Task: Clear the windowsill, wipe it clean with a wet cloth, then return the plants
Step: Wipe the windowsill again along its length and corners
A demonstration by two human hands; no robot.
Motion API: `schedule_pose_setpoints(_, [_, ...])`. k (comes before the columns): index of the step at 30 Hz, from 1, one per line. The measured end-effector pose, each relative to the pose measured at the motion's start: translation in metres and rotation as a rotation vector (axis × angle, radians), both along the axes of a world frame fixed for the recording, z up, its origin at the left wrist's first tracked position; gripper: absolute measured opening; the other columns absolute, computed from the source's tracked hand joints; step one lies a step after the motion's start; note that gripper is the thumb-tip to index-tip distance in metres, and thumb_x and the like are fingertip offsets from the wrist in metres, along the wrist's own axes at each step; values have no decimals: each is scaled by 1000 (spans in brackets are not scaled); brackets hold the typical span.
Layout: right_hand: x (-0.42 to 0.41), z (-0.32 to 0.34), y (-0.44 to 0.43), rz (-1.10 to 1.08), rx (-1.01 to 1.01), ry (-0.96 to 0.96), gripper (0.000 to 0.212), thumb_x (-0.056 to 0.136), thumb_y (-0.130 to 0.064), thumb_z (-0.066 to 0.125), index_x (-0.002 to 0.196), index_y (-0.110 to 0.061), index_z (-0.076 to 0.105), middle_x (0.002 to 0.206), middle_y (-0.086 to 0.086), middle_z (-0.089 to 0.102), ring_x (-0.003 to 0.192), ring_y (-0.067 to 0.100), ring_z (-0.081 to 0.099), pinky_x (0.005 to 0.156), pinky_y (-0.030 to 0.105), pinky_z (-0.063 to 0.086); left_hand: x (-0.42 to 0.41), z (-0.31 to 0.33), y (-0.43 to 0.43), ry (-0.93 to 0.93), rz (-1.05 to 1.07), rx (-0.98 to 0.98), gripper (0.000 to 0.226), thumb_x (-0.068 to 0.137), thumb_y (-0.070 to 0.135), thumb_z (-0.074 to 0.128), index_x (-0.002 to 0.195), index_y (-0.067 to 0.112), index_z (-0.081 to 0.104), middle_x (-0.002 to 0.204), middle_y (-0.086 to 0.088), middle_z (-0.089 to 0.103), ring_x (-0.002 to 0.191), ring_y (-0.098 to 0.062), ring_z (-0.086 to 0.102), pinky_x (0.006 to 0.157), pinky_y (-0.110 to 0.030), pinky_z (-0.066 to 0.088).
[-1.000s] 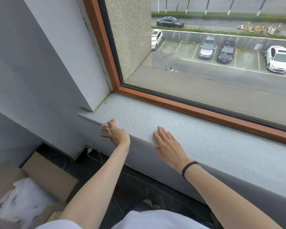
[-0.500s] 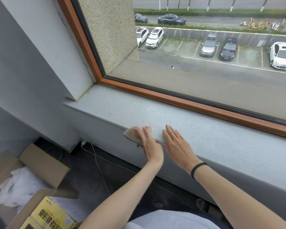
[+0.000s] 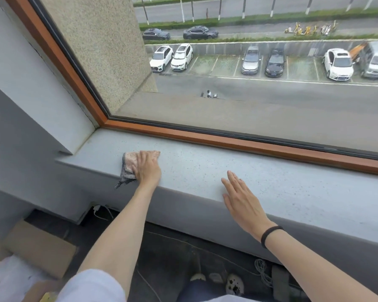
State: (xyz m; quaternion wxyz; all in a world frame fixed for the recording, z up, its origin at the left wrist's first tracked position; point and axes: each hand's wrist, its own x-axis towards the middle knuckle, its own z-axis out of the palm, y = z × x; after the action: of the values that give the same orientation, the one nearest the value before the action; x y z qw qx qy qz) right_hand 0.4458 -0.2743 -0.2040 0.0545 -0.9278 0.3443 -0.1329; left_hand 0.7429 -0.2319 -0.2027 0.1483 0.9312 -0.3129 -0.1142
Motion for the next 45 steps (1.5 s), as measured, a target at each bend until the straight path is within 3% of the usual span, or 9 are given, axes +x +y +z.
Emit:
schedule_pose_setpoints(6, [3,4,-5,-12,-23,11,36,93,-16,54,127,-6,52,140,19,47,130,31,47,108,36,27,-23,6,27,85,-650,-25,52,98,54,20,148,39,20,157,16,0,145,-8,-4,116,-44,-4])
schedule_pose_setpoints(11, [-3,-4,-1,-79,-71,30,32,97,-23,39,121,-8,53,136,18,51,126,31,51,105,38,39,42,3,12,-17,-234,137,50,98,55,20,147,45,18,158,-7,-15,144,-31,-17,114,-52,-11])
schedule_pose_setpoints(15, [-7,-10,0,-168,-91,44,31,95,-24,47,116,-4,56,129,23,54,121,36,54,97,43,49,13,0,-29,-64,-249,126,55,100,49,14,152,32,4,158,-9,-16,145,-29,-17,115,-50,-10])
schedule_pose_setpoints(19, [-7,-13,0,-276,-15,66,57,101,-32,8,119,-3,54,131,26,52,124,37,52,97,45,49,-52,-5,-59,-65,-424,104,56,102,44,13,152,25,-3,157,-4,-19,145,-24,-16,115,-47,-11])
schedule_pose_setpoints(25, [-24,-14,-1,-623,62,14,45,87,2,41,131,9,48,141,29,40,135,39,37,112,44,29,-174,-9,-73,-22,-840,71,54,102,42,12,152,27,-2,158,2,-16,146,-20,-13,115,-43,-11])
schedule_pose_setpoints(32, [-28,-12,-9,-719,125,-93,48,88,10,41,136,8,41,146,24,36,138,34,33,114,43,29,-179,-21,-8,-184,-1217,29,63,93,52,-4,151,29,6,159,4,-1,147,-17,0,118,-40,-1])
schedule_pose_setpoints(38, [19,-19,14,-494,75,-121,45,83,17,47,128,11,49,136,28,46,129,40,43,109,48,36,6,-46,58,-333,-672,-61,58,100,47,7,148,22,27,157,-2,20,143,-23,24,115,-43,23])
schedule_pose_setpoints(41, [30,-24,25,-412,13,-61,49,75,19,55,123,12,52,131,30,50,124,42,49,106,50,38,46,-52,73,-225,-359,-111,60,98,47,11,150,20,23,158,-8,14,145,-28,13,117,-46,12])
schedule_pose_setpoints(45, [30,-26,31,-389,-42,-22,48,78,17,53,126,11,50,134,31,47,127,42,45,109,46,31,-23,-50,48,34,28,-278,59,100,38,30,152,18,11,158,-15,-8,144,-36,-11,118,-52,4])
